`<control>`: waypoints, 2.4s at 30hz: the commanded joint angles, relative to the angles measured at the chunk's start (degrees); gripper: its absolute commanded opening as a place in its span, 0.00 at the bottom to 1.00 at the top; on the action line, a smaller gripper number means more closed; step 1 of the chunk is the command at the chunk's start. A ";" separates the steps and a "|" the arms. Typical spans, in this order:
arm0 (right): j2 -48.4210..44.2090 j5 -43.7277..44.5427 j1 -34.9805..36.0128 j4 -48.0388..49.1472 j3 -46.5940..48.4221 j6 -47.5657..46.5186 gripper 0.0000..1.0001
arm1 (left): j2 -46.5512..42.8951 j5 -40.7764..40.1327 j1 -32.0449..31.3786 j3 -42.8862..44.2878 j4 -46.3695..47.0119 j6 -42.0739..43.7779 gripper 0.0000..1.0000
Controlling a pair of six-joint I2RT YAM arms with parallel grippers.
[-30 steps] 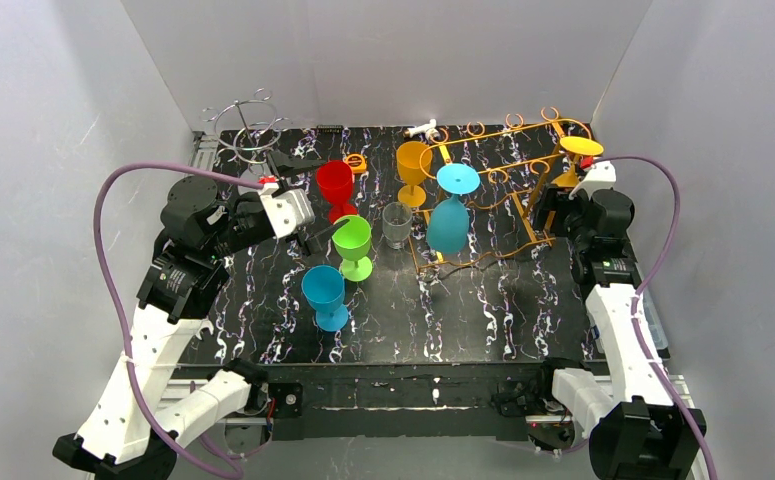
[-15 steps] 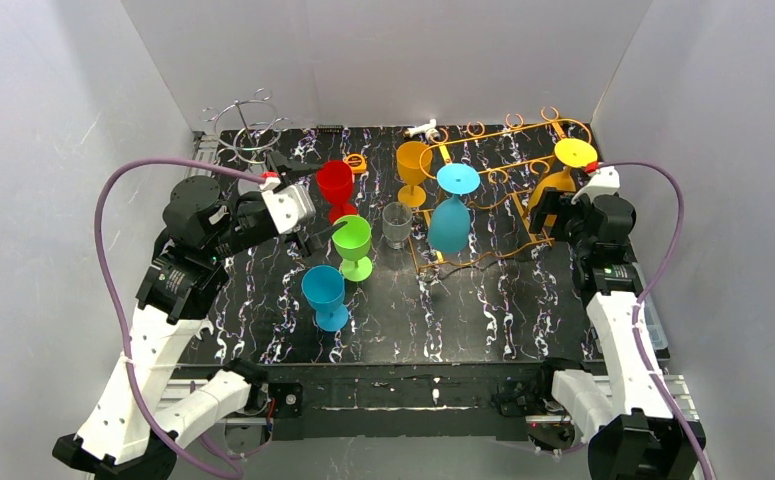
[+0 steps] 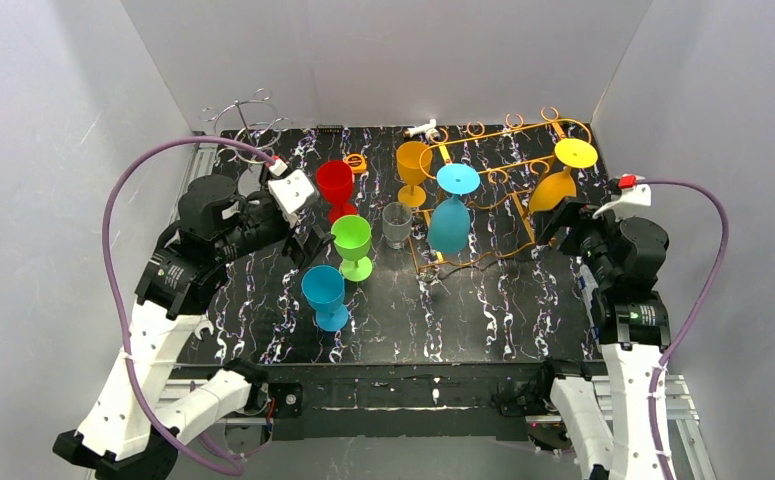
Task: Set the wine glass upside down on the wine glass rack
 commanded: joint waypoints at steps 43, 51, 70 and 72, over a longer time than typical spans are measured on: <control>-4.42 -17.67 2.48 -15.44 -10.37 12.72 0.98 | 10.49 1.02 9.11 -7.35 -22.60 -2.36 0.87; -1.77 -7.51 17.10 -7.61 -15.07 18.90 0.93 | 11.59 3.22 9.18 -10.74 -20.98 -2.33 0.82; -0.07 34.68 62.42 -13.13 -10.00 31.58 0.82 | 9.97 8.10 9.13 -17.72 -17.81 0.97 0.21; -0.42 34.56 62.37 -13.78 -9.63 31.53 0.81 | 9.93 9.27 9.11 -17.09 -17.74 0.40 0.03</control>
